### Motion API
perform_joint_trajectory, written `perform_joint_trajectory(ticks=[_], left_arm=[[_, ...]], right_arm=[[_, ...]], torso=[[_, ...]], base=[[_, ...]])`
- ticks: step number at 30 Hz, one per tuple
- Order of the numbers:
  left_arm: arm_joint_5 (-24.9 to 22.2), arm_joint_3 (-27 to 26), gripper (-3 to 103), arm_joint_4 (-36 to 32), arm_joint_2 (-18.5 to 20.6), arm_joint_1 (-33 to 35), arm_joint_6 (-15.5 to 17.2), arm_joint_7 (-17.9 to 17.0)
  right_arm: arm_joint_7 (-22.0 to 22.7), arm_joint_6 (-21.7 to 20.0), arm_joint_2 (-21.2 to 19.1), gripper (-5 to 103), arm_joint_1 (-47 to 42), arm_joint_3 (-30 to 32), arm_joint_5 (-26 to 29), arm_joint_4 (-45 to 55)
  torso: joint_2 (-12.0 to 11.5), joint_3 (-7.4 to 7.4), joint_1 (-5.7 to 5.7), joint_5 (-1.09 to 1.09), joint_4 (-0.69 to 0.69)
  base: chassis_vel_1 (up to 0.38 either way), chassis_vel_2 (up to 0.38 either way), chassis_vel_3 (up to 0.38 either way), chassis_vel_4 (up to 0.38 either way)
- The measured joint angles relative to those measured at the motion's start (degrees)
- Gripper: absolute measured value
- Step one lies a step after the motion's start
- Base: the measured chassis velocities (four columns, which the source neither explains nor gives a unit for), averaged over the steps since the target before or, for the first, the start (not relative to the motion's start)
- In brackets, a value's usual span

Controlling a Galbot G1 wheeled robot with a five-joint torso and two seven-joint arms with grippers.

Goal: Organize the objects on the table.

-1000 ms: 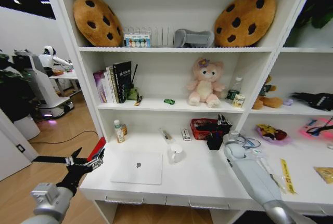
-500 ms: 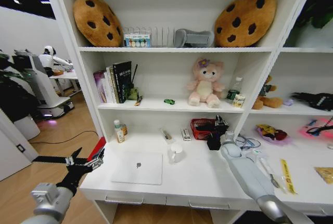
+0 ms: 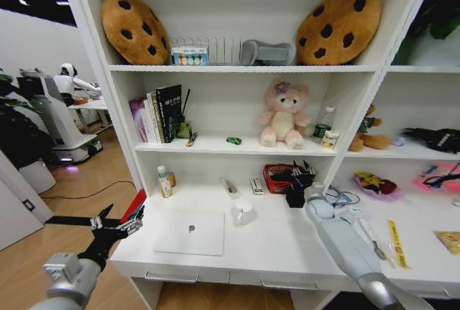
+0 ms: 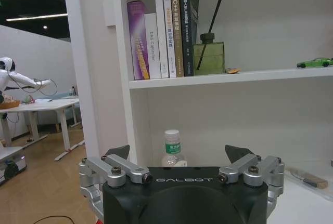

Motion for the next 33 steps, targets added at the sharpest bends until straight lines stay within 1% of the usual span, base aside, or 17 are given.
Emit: perform_joint_trajectory(ticks=[5, 7, 9, 11, 12, 13, 15, 16, 18, 19, 21, 22, 24, 25, 26, 29, 33], left_arm=[[0.0, 0.0, 100, 0.0, 0.0, 0.0, 0.0, 0.0], [0.0, 0.0, 100, 0.0, 0.0, 0.0, 0.0, 0.0], [0.0, 0.0, 100, 0.0, 0.0, 0.0, 0.0, 0.0], [0.0, 0.0, 100, 0.0, 0.0, 0.0, 0.0, 0.0], [0.0, 0.0, 100, 0.0, 0.0, 0.0, 0.0, 0.0], [0.0, 0.0, 100, 0.0, 0.0, 0.0, 0.0, 0.0], [0.0, 0.0, 100, 0.0, 0.0, 0.0, 0.0, 0.0], [0.0, 0.0, 100, 0.0, 0.0, 0.0, 0.0, 0.0], [0.0, 0.0, 100, 0.0, 0.0, 0.0, 0.0, 0.0], [0.0, 0.0, 100, 0.0, 0.0, 0.0, 0.0, 0.0], [0.0, 0.0, 100, 0.0, 0.0, 0.0, 0.0, 0.0], [0.0, 0.0, 100, 0.0, 0.0, 0.0, 0.0, 0.0], [0.0, 0.0, 100, 0.0, 0.0, 0.0, 0.0, 0.0], [0.0, 0.0, 100, 0.0, 0.0, 0.0, 0.0, 0.0], [0.0, 0.0, 100, 0.0, 0.0, 0.0, 0.0, 0.0], [0.0, 0.0, 100, 0.0, 0.0, 0.0, 0.0, 0.0], [0.0, 0.0, 100, 0.0, 0.0, 0.0, 0.0, 0.0]], right_arm=[[0.1, -1.7, -1.6, 82, -4.1, 0.8, 1.7, 7.3], [1.0, -2.8, -2.7, 92, -8.2, 1.7, 2.8, 12.8], [1.2, -3.1, -2.9, 92, -9.0, 1.8, 3.1, 13.8], [3.4, -5.7, -4.4, 99, -14.5, 2.9, 4.6, 21.4], [6.5, -8.0, -5.0, 99, -17.9, 3.9, 4.9, 26.7], [6.5, -8.0, -5.0, 99, -17.9, 3.9, 4.9, 26.7], [12.7, -13.9, -6.0, 100, -24.5, 5.9, 6.3, 35.9], [12.7, -13.9, -6.0, 100, -24.5, 5.9, 6.3, 35.9], [15.9, -18.9, -7.2, 100, -32.5, 9.0, 9.4, 43.6], [15.9, -18.9, -7.2, 100, -32.5, 9.0, 9.4, 43.6], [16.9, -23.4, -8.5, 100, -38.0, 12.8, 12.8, 47.7], [16.9, -23.4, -8.5, 100, -38.0, 12.8, 12.8, 47.7], [17.4, -29.4, -10.6, 100, -41.9, 17.5, 19.7, 50.2], [17.5, -34.4, -12.9, 100, -43.5, 22.0, 26.7, 50.4], [17.5, -34.4, -12.9, 100, -43.5, 22.0, 26.7, 50.4], [18.1, -37.9, -13.8, 100, -42.8, 23.2, 32.6, 48.9], [18.7, -39.2, -13.9, 100, -41.0, 21.7, 34.5, 47.2]], torso=[[0.0, 0.0, 0.0, 0.0, 0.0], [0.0, 0.0, 0.0, 0.02, 0.0], [0.0, 0.0, 0.0, 0.01, 0.0], [0.0, 0.0, 0.0, 0.01, 0.0], [0.0, 0.0, 0.0, 0.0, -0.01], [0.0, 0.0, 0.0, 0.0, -0.01], [0.0, -0.01, -0.01, -0.01, 0.01], [0.0, -0.01, -0.01, -0.01, 0.01], [0.0, -0.01, -0.01, 0.01, -0.02], [0.0, -0.01, -0.01, 0.01, -0.02], [0.0, -0.01, -0.01, 0.01, -0.02], [0.0, -0.01, -0.01, 0.01, -0.02], [0.0, -0.01, -0.01, 0.0, -0.02], [0.0, -0.01, -0.01, 0.01, -0.01], [0.0, -0.01, -0.01, 0.01, -0.01], [0.0, 0.0, -0.01, 0.02, -0.01], [0.0, 0.0, -0.01, 0.02, 0.0]], base=[[0.0, 0.0, 0.0, 0.0], [0.0, 0.0, 0.0, 0.0], [0.0, 0.0, 0.0, 0.0], [0.0, 0.0, 0.0, 0.0], [0.0, 0.0, 0.0, 0.0], [0.0, 0.0, 0.0, 0.0], [0.0, 0.0, 0.0, 0.0], [0.0, 0.0, 0.0, 0.0], [0.0, 0.0, 0.0, 0.0], [0.0, 0.0, 0.0, 0.0], [0.0, 0.0, 0.0, 0.0], [0.0, 0.0, 0.0, 0.0], [0.0, 0.0, 0.0, 0.0], [0.0, 0.0, 0.0, 0.0], [0.0, 0.0, 0.0, 0.0], [0.0, 0.0, 0.0, 0.0], [0.0, 0.0, 0.0, 0.0]])
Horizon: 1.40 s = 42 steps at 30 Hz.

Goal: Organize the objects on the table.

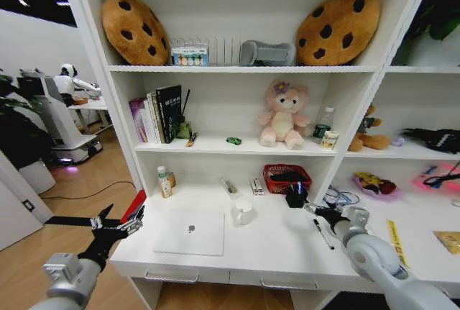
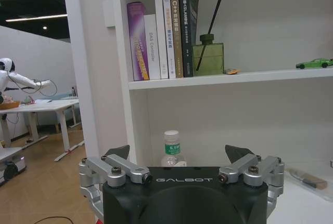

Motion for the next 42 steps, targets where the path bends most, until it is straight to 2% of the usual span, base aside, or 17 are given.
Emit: perform_joint_trajectory(ticks=[5, 10, 16, 32, 33, 35, 36, 40, 41, 42], left_arm=[[0.0, 0.0, 100, 0.0, 0.0, 0.0, 0.0, 0.0], [0.0, 0.0, 100, 0.0, 0.0, 0.0, 0.0, 0.0], [0.0, 0.0, 100, 0.0, 0.0, 0.0, 0.0, 0.0], [0.0, 0.0, 100, 0.0, 0.0, 0.0, 0.0, 0.0], [0.0, 0.0, 100, 0.0, 0.0, 0.0, 0.0, 0.0], [0.0, 0.0, 100, 0.0, 0.0, 0.0, 0.0, 0.0], [0.0, 0.0, 100, 0.0, 0.0, 0.0, 0.0, 0.0], [0.0, 0.0, 100, 0.0, 0.0, 0.0, 0.0, 0.0], [0.0, 0.0, 100, 0.0, 0.0, 0.0, 0.0, 0.0], [0.0, 0.0, 100, 0.0, 0.0, 0.0, 0.0, 0.0]], right_arm=[[0.3, -2.6, -1.0, 100, 2.8, -2.2, 2.8, -3.2], [-4.5, -3.4, -2.9, 100, 5.3, -3.4, 3.7, -8.6], [-8.2, -3.3, -3.8, 100, 6.6, -4.4, 3.4, -13.2], [-9.7, -3.0, -2.1, 100, 6.9, -6.0, 2.9, -16.5], [-9.6, -3.0, -1.9, 103, 6.8, -6.1, 2.8, -16.5], [-9.6, -3.0, -1.6, 100, 6.7, -6.2, 2.7, -16.5], [-9.5, -3.0, -1.4, 95, 6.6, -6.2, 2.7, -16.6], [-9.5, -2.9, -1.2, 95, 6.6, -6.2, 2.7, -16.9], [-9.5, -2.9, -1.2, 84, 6.6, -6.2, 2.8, -17.0], [-9.4, -2.9, -1.0, 82, 6.5, -6.2, 2.9, -17.2]], torso=[[0.0, 0.0, 0.0, -0.01, 0.0], [0.0, 0.0, 0.0, -0.01, 0.0], [0.0, 0.0, 0.01, -0.01, 0.0], [0.0, 0.0, 0.01, -0.01, 0.0], [0.0, 0.0, 0.01, -0.01, 0.0], [0.0, 0.0, 0.01, -0.01, 0.0], [0.0, 0.0, 0.01, -0.01, 0.0], [0.0, 0.0, 0.01, -0.02, 0.0], [0.0, 0.0, 0.01, -0.02, 0.0], [0.0, 0.0, 0.01, -0.01, 0.0]], base=[[0.0, 0.0, 0.0, 0.0], [0.0, 0.0, 0.0, 0.0], [0.0, 0.0, 0.0, 0.0], [0.0, 0.0, 0.0, 0.0], [0.0, 0.0, 0.0, 0.0], [0.0, 0.0, 0.0, 0.0], [0.0, 0.0, 0.0, 0.0], [0.0, 0.0, 0.0, 0.0], [0.0, 0.0, 0.0, 0.0], [0.0, 0.0, 0.0, 0.0]])
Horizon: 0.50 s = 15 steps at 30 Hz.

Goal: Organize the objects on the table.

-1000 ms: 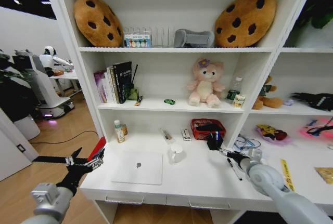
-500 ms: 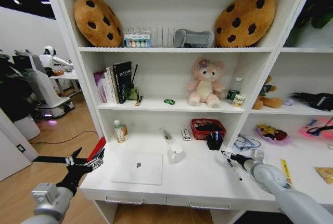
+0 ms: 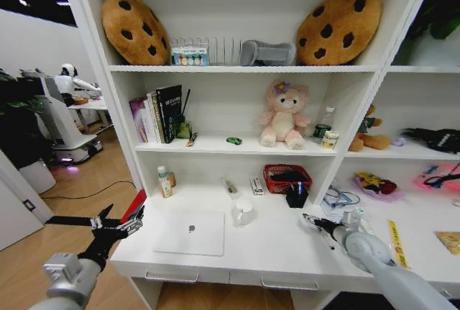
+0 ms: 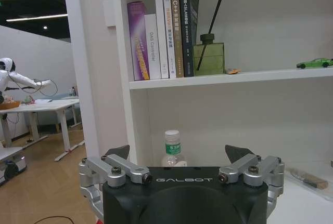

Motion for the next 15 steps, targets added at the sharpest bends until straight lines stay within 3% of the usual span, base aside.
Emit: perform_joint_trajectory(ticks=[15], left_arm=[[0.0, 0.0, 100, 0.0, 0.0, 0.0, 0.0, 0.0]], right_arm=[[-1.0, 0.3, 1.0, 77, 0.1, 0.4, -0.4, -2.8]], torso=[[0.0, 0.0, -0.01, -0.01, 0.0]], base=[[0.0, 0.0, 0.0, 0.0]])
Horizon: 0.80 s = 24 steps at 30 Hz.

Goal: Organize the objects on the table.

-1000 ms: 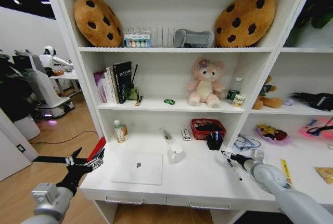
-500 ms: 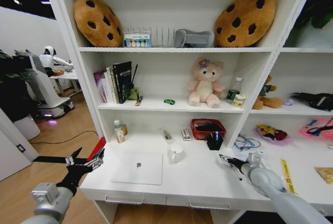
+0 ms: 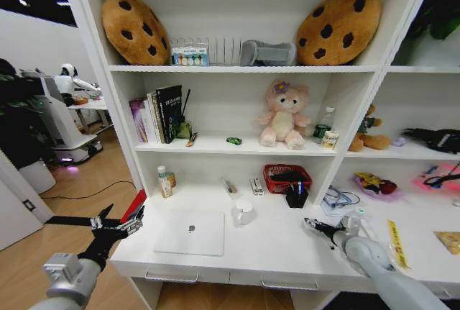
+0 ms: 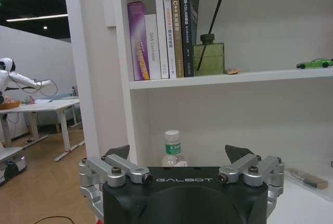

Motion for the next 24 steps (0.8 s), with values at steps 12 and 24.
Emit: perform_joint_trajectory(ticks=[12, 24], left_arm=[[0.0, 0.0, 100, 0.0, 0.0, 0.0, 0.0, 0.0], [0.0, 0.0, 100, 0.0, 0.0, 0.0, 0.0, 0.0]], right_arm=[[-1.6, -0.2, -0.3, 39, 0.1, -0.6, -1.2, -0.7], [-3.8, 2.9, 0.0, 13, -0.8, -0.3, -1.5, 1.8]], torso=[[0.0, 0.0, 0.0, -0.01, 0.0], [0.0, 0.01, 0.0, 0.06, -0.01]], base=[[0.0, 0.0, 0.0, 0.0], [0.0, 0.0, 0.0, 0.0]])
